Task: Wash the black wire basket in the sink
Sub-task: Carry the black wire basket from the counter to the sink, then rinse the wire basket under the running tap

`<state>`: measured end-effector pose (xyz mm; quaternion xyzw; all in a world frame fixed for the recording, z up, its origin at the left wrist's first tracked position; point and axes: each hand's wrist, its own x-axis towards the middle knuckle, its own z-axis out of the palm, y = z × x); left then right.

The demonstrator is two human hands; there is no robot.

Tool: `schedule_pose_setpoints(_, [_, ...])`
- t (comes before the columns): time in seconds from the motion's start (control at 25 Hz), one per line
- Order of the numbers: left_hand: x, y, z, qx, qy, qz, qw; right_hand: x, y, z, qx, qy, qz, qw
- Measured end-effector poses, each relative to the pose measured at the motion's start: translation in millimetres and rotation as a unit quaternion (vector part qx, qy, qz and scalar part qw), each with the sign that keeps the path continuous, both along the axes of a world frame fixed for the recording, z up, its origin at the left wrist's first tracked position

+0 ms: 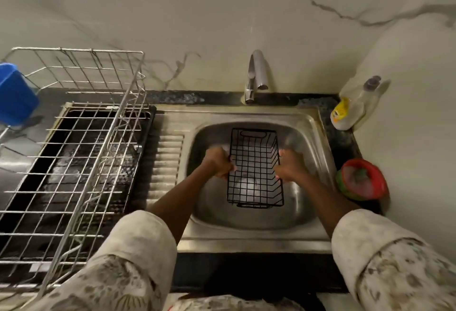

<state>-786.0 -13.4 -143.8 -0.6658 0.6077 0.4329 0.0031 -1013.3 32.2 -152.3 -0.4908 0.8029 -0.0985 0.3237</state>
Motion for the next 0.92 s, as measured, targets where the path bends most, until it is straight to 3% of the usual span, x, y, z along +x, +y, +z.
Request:
schedule_pose_setpoints(0.36, [-6.8,-16.6,-59.1,0.029,-0.013,-0.02,0.999,-8.8,-13.8,-55.2,0.041,-0.012,-0.006,0.999])
schedule_pose_setpoints(0.72, [-8.2,-18.8,-85.2,0.032,-0.011,-0.029,0.999,-17.4,-18.2,-71.2,0.054,-0.008,-0.009,0.998])
schedule_pose_setpoints(0.84, [-3.4,-26.4,-83.1,-0.018,-0.024,0.001,1.0,-18.5,-21.9,-67.0,0.046,0.015,-0.027,0.998])
schedule_pose_setpoints(0.92, [-4.5,-39.9,-70.1,-0.105,-0.011,0.048,0.993,-18.7,-25.2,-62.1,0.026,0.023,-0.04,0.999])
